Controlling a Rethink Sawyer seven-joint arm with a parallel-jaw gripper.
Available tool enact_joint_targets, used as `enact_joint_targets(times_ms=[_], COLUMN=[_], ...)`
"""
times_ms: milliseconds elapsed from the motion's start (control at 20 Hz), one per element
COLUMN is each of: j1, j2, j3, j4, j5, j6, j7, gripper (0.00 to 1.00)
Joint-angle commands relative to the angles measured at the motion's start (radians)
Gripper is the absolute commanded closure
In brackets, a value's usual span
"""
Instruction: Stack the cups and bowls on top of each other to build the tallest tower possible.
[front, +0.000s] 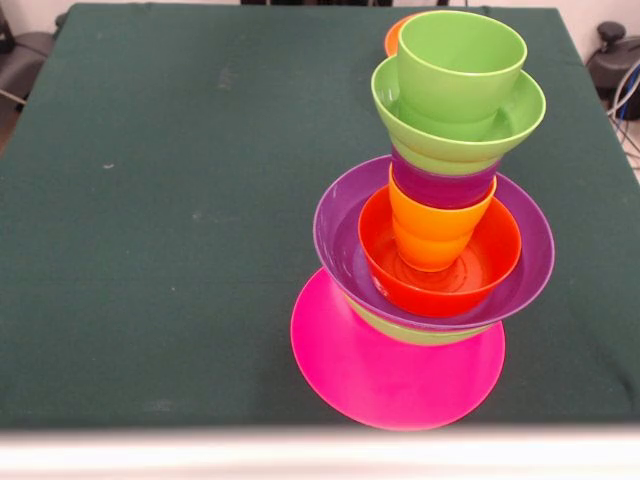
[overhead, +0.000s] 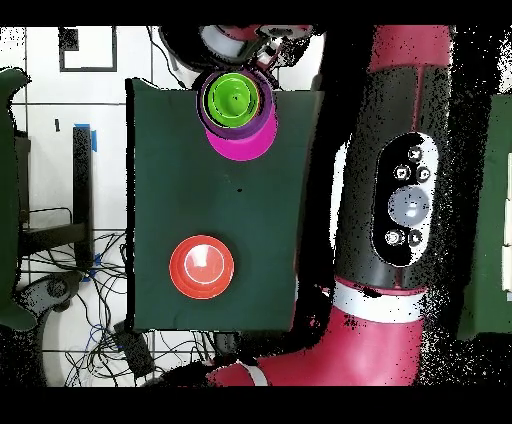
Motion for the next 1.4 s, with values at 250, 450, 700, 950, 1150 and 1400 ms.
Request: enact_joint_targets(times_ms=[250, 450, 700, 950, 1150, 1400], j1=[0.036, 0.042, 0.042, 0.033, 0.025, 0.011], j2=[0.079, 0.112, 0.146, 0.148, 0.144, 0.146], j3=[0.023, 0.036, 0.051, 0.04, 0.026, 0.016], j4=[-0.134, -0.178, -0.216, -0.199, -0.182, -0.155], j5=[-0.114, -0.131, -0.15, -0.134, -0.121, -0.107], j6=[0.161, 0.155, 0.138, 0.11, 0.092, 0.05], j7=[-0.107, -0.124, -0.155, -0.17, -0.178, -0.194], gripper=[1.0, 1.0, 1.0, 1.0, 1.0, 1.0])
